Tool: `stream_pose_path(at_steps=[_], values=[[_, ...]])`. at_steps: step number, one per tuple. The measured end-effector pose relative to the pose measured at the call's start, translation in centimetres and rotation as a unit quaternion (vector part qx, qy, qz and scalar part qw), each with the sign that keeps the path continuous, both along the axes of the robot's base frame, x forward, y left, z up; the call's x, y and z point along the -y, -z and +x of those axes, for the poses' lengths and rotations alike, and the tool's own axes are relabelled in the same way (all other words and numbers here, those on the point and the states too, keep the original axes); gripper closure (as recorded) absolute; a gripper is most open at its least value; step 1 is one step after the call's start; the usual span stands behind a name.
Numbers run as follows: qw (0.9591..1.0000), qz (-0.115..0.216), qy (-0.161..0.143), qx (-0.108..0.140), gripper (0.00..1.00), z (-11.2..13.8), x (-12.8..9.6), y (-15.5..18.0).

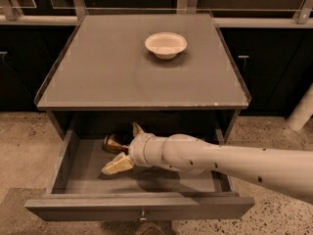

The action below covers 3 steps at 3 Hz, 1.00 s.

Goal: Pick orange can from top drawer and place on counter

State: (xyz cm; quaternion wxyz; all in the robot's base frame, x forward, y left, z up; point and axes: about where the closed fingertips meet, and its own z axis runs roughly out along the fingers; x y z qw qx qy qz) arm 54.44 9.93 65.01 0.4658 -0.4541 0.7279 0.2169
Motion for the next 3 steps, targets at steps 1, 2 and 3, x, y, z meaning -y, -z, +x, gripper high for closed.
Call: stream_pose_path(at_steps=[1, 2, 3], values=[[0.9999, 0.008, -0.014, -0.003, 0.00, 0.1, -1.3, 0.8], [0.9995, 0.003, -0.026, -0.015, 0.00, -0.3, -2.1, 2.1], [0.9993, -0.009, -0.027, -0.025, 0.00, -0.8, -2.0, 2.4]])
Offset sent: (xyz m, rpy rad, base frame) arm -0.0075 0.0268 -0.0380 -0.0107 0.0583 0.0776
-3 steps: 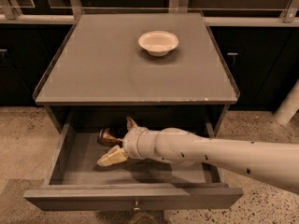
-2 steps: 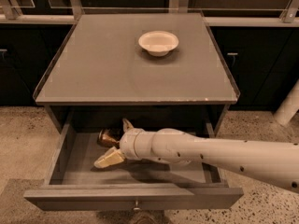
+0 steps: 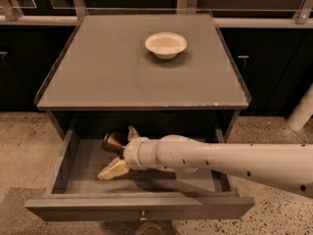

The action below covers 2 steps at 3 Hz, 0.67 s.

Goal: Pick orange can from top drawer and place on counter

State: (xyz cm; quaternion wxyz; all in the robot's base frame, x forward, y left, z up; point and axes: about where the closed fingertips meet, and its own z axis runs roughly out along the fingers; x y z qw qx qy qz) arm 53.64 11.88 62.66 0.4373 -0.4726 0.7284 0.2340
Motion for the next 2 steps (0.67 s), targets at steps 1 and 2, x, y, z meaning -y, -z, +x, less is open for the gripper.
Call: stream_pose_path(at_steps=[1, 2], values=[[1.0000, 0.000, 0.000, 0.000, 0.00, 0.00, 0.00, 0.00], [0.9998, -0.014, -0.009, -0.014, 0.00, -0.47, -0.09, -0.04]])
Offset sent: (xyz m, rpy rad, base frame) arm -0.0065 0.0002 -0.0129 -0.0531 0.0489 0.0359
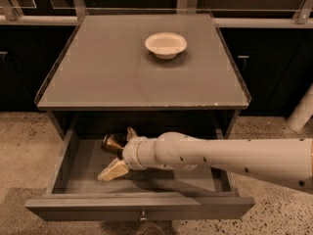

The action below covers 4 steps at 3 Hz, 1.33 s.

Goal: Pick orange can from top drawer and place on counter

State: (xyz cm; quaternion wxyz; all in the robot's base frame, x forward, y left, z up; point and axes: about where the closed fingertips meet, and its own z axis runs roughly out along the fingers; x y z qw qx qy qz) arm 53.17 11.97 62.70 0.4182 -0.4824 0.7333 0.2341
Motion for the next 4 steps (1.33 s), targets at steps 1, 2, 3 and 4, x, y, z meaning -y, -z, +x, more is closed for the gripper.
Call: stream_pose_path(at_steps=[1, 2, 3, 4], values=[[1.0000, 0.000, 0.000, 0.000, 0.00, 0.0, 0.0, 0.0], [0.9997, -0.023, 0.000, 0.004, 0.00, -0.1, 0.3, -0.2], [0.9983, -0.054, 0.013, 0.016, 0.00, 0.3, 1.5, -0.8], [0.9983, -0.054, 0.013, 0.016, 0.00, 0.3, 1.5, -0.8]])
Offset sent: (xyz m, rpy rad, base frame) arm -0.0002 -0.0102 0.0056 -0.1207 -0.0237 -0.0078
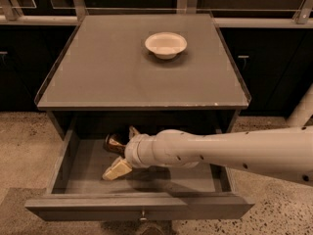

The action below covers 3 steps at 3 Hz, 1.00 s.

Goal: Pick orange can from top drawer and place on counter

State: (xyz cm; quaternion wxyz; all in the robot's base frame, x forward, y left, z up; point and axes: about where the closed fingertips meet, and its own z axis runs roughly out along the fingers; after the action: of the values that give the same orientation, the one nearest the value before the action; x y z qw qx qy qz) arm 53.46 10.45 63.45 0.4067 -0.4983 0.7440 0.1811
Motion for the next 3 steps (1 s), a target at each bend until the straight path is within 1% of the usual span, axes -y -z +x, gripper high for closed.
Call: stream_pose_path(at_steps=[1, 2, 3], values=[[0.9999, -0.010, -0.005, 0.001, 0.00, 0.2, 0.0, 0.2], [0.9995, -0.032, -0.005, 0.001, 0.00, 0.8, 0.6, 0.8], [0.9989, -0.045, -0.007, -0.001, 0.00, 1.4, 0.7, 1.6]])
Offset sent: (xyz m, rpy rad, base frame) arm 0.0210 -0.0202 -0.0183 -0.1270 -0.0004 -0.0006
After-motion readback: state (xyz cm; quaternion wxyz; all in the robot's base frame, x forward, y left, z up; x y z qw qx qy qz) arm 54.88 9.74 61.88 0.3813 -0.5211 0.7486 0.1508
